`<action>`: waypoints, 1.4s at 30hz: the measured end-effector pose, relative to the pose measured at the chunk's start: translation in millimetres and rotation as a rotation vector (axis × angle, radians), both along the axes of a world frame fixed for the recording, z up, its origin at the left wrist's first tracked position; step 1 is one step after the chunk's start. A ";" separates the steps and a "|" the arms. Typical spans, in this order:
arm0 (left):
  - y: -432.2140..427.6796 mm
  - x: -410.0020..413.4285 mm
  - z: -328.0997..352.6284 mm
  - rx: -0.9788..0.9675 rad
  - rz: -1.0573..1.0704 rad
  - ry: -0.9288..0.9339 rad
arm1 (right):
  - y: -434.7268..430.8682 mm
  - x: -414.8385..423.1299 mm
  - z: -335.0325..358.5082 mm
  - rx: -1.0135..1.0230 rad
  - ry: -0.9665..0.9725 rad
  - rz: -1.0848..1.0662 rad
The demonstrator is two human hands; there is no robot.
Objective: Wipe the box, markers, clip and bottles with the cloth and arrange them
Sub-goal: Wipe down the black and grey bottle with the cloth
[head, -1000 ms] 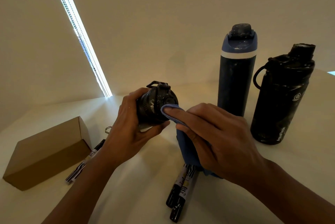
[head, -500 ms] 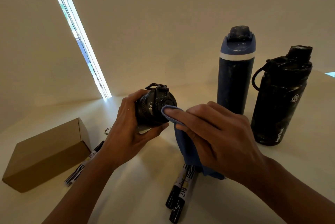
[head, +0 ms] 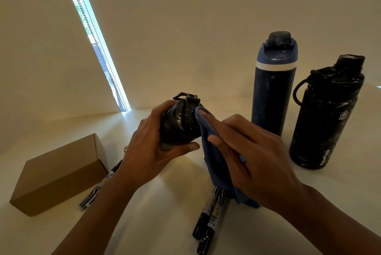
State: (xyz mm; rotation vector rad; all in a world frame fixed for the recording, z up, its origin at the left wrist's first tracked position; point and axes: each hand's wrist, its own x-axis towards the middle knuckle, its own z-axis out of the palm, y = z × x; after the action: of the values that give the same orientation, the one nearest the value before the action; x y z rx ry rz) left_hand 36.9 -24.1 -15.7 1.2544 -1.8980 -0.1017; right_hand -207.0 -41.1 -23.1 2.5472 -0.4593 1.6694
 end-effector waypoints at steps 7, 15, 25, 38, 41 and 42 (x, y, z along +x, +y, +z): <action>-3.3 -0.4 -3.4 0.081 -0.134 -0.108 | -3.2 -5.1 -5.0 -0.042 -0.016 -0.173; -2.8 1.1 -0.7 -0.034 0.035 -0.275 | 9.9 -10.7 8.6 0.128 0.039 -0.208; -9.5 -4.8 -10.0 -0.029 0.038 -0.232 | 28.3 1.5 12.7 0.117 0.153 -0.302; -3.2 -3.0 -5.4 -0.093 0.049 -0.134 | 23.3 -5.4 11.6 0.103 0.147 -0.285; -4.3 -0.6 -6.8 -0.069 0.058 -0.061 | 21.7 -7.4 10.9 0.051 0.173 -0.314; -5.3 0.6 -7.7 -0.072 0.066 -0.058 | 20.9 -8.3 10.5 0.035 0.178 -0.318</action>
State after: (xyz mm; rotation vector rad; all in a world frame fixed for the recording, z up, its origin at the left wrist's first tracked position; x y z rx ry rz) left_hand 37.5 -29.4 -23.5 1.2818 -1.8908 0.0377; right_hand -215.2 -20.2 -12.6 2.4551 -0.8331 1.3252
